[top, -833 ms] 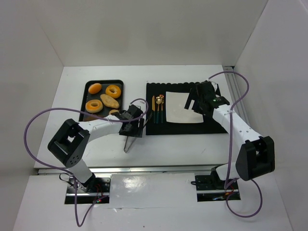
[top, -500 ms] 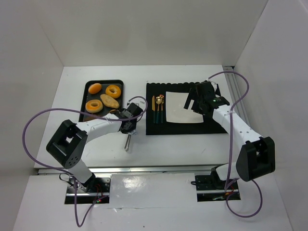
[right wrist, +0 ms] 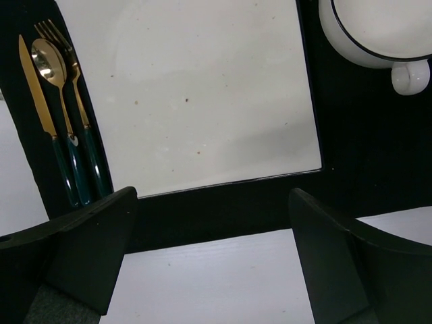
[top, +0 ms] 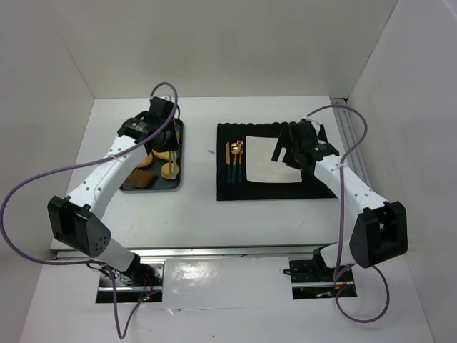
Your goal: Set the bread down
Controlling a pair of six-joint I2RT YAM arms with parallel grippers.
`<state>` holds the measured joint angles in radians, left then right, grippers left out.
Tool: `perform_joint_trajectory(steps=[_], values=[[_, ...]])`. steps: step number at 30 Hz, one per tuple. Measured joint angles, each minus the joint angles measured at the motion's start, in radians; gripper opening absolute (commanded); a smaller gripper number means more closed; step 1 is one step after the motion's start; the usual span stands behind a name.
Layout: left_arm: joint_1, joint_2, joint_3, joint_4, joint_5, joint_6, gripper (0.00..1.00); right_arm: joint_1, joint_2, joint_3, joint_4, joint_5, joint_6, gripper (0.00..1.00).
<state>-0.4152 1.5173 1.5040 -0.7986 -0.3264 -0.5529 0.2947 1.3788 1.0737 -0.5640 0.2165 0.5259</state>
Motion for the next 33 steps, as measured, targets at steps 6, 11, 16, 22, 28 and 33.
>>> perform_joint_trajectory(steps=[6, 11, 16, 22, 28, 33], values=[[0.133, 0.004, 0.068, -0.121, 0.118, 0.007, 0.41, 0.000, 0.021, 0.035, 0.010, 0.008, -0.024, 1.00], [0.253, 0.004, 0.082, -0.182, 0.173, 0.024, 0.46, 0.000, 0.026, 0.056, 0.026, 0.007, -0.037, 1.00], [0.350, 0.004, 0.085, -0.234, 0.215, 0.026, 0.46, 0.000, 0.028, 0.056, 0.032, -0.001, -0.036, 1.00], [0.462, -0.033, 0.029, -0.241, 0.284, 0.023, 0.49, 0.000, 0.028, 0.053, 0.037, -0.016, -0.032, 1.00], [0.603, -0.143, -0.071, -0.248, 0.338, 0.006, 0.58, 0.000, 0.034, 0.052, 0.042, -0.024, -0.029, 1.00], [0.698, -0.203, -0.139, -0.243, 0.386, -0.005, 0.59, 0.000, 0.037, 0.046, 0.054, -0.041, -0.029, 1.00]])
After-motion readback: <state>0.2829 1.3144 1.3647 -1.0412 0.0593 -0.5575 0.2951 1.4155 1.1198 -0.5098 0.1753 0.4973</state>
